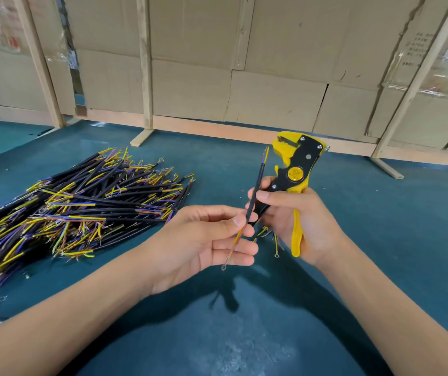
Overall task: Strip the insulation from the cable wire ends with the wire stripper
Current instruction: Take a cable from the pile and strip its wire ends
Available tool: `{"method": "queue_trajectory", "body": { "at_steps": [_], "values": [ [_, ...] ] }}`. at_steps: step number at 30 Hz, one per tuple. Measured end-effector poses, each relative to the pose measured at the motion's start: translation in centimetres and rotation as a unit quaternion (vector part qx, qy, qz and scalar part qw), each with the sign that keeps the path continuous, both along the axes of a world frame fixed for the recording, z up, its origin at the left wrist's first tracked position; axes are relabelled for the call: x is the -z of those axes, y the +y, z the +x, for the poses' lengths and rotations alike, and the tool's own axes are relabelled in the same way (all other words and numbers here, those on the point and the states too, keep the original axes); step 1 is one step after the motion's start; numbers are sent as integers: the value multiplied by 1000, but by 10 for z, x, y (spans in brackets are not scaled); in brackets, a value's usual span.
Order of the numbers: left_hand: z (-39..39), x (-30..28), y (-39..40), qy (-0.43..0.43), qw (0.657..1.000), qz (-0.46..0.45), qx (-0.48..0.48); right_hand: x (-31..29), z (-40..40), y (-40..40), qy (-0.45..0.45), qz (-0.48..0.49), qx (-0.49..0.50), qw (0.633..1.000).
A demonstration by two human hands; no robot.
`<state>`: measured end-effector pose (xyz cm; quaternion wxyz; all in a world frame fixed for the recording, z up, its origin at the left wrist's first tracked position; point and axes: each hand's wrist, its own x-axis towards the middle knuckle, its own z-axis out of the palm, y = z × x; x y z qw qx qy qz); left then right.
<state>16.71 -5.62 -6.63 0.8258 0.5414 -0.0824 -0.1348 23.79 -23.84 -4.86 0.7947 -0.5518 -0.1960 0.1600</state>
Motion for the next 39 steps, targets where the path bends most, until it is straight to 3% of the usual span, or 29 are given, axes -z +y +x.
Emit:
{"method": "queue_trajectory", "body": {
  "at_steps": [6,16,20,26,31,39],
  "values": [
    [-1,-3,5,-4,997,8,74,-3,-2,1,20,15,15,1000],
    [2,0,4,-11,997,2,81,-2,-2,4,28,26,28,999],
    [3,-4,7,-46,999,-10,27,-2,-2,3,13,8,38,999],
    [10,-13,18,-102,984,-67,-130,-5,-12,10,-12,-15,-22,1000],
    [12,-14,25,-114,979,-55,-157,-1,-23,20,-38,-21,-45,998],
    [5,-10,18,-182,960,154,-144,0,-18,21,-62,-4,40,997]
  ]
}}
